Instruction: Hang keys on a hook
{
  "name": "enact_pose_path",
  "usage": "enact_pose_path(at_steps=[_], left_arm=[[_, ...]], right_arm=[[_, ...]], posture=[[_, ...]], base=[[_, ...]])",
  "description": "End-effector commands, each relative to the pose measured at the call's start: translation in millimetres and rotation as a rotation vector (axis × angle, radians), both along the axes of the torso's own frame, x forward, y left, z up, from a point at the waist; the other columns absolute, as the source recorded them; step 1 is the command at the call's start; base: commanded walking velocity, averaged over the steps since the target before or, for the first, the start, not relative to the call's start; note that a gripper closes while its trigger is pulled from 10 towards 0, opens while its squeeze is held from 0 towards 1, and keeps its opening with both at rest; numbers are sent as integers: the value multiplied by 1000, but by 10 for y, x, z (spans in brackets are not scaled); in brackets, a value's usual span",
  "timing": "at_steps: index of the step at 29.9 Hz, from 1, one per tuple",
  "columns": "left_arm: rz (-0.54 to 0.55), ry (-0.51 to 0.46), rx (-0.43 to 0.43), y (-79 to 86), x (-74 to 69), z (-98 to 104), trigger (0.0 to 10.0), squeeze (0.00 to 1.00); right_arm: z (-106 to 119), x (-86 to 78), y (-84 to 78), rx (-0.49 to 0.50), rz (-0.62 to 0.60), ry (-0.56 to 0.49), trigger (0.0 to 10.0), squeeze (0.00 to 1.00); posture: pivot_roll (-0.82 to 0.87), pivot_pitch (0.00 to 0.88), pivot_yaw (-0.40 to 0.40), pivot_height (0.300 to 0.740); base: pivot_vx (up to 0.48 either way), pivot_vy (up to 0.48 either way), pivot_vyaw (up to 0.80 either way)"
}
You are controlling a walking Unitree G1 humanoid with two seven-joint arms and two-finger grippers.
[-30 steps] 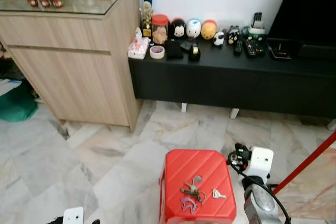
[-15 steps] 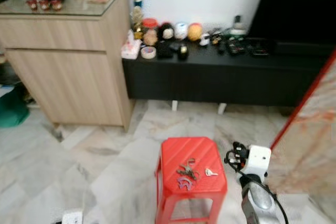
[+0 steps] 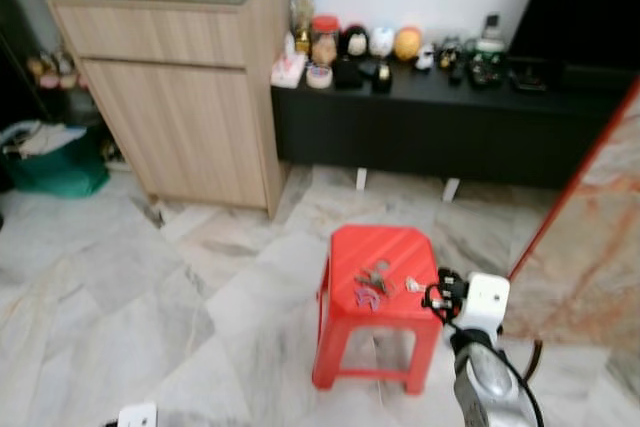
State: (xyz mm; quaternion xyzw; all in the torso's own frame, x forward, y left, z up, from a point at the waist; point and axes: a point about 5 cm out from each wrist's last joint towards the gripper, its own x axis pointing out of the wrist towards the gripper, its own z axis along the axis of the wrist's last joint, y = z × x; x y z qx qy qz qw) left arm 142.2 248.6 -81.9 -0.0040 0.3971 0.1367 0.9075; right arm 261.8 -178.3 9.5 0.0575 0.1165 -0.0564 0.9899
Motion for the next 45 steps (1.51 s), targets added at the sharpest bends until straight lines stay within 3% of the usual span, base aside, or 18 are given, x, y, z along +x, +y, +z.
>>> enact_pose_path(at_steps=[1,12,45], left_arm=[[6,20,0,18,-38,-14,10000,0],[-19,16,3,3,-25,-11,10000,0],[-26,-2,8,-29,-15,-7,10000,0]], right_arm=[[47,50,9,5,-3,-21,10000,0],[42,52,11,6,-6,-21,10000,0],[70,93,-23,-6,-26,-27,10000,0]], posture=[[4,6,-21,740],[3,6,-22,740],[8,3,-30,740]], base=[[0,0,0],[0,0,0],[0,-304,0]])
